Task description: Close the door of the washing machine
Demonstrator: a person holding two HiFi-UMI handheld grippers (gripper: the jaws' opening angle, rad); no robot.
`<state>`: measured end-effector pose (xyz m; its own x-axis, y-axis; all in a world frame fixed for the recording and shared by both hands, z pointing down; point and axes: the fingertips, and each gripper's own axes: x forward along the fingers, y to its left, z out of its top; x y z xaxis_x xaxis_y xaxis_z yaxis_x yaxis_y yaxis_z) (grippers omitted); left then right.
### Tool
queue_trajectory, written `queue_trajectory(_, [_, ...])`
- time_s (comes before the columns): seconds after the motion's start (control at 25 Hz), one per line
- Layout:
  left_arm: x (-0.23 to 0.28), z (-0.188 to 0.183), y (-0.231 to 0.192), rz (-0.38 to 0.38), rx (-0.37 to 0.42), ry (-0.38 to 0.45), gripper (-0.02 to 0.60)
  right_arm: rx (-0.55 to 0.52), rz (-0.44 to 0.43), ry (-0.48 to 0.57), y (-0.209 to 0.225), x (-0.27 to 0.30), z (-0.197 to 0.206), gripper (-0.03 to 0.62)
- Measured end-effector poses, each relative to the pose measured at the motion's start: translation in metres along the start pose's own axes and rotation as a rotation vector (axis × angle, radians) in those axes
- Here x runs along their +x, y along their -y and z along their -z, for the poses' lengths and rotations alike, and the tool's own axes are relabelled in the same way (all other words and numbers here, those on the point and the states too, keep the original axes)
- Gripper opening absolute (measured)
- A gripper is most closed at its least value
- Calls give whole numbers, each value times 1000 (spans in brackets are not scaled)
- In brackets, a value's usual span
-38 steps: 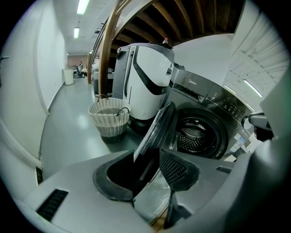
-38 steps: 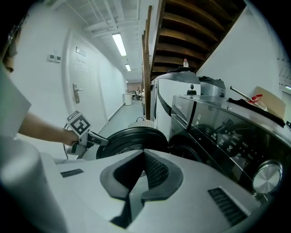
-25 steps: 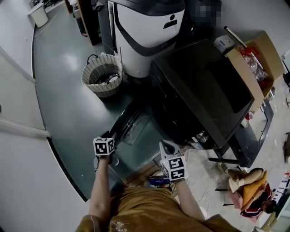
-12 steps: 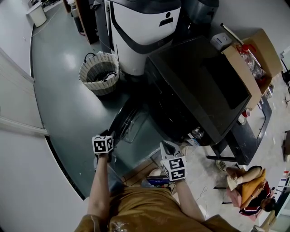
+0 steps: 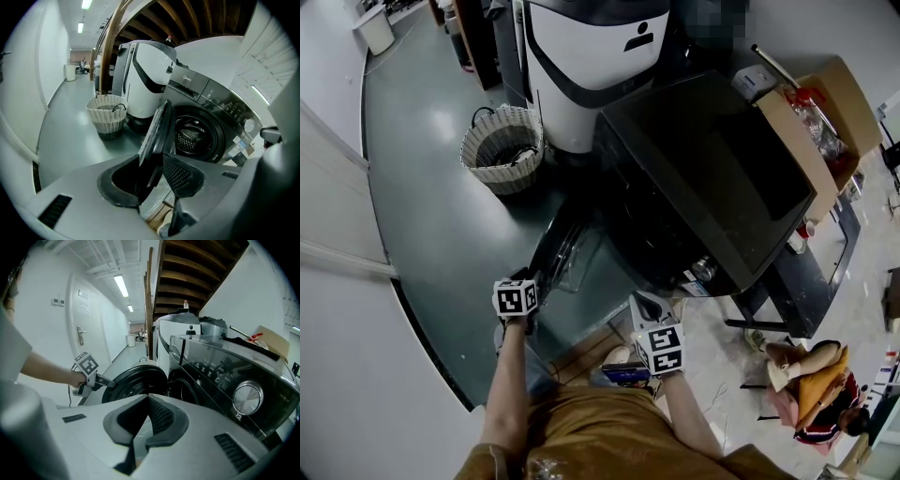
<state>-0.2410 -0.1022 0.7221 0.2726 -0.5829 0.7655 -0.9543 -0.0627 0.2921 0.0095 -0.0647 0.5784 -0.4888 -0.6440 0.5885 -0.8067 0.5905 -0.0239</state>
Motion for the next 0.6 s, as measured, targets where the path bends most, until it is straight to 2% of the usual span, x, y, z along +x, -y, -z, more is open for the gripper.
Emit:
queue_trajectory(0.36, [0,7,21,8,25,-12,167,0,19,7,10,-14,3,12])
queue_trajectory(0.6, [2,11,36,18,32,-21,164,38,37,17,23,-27,8,12])
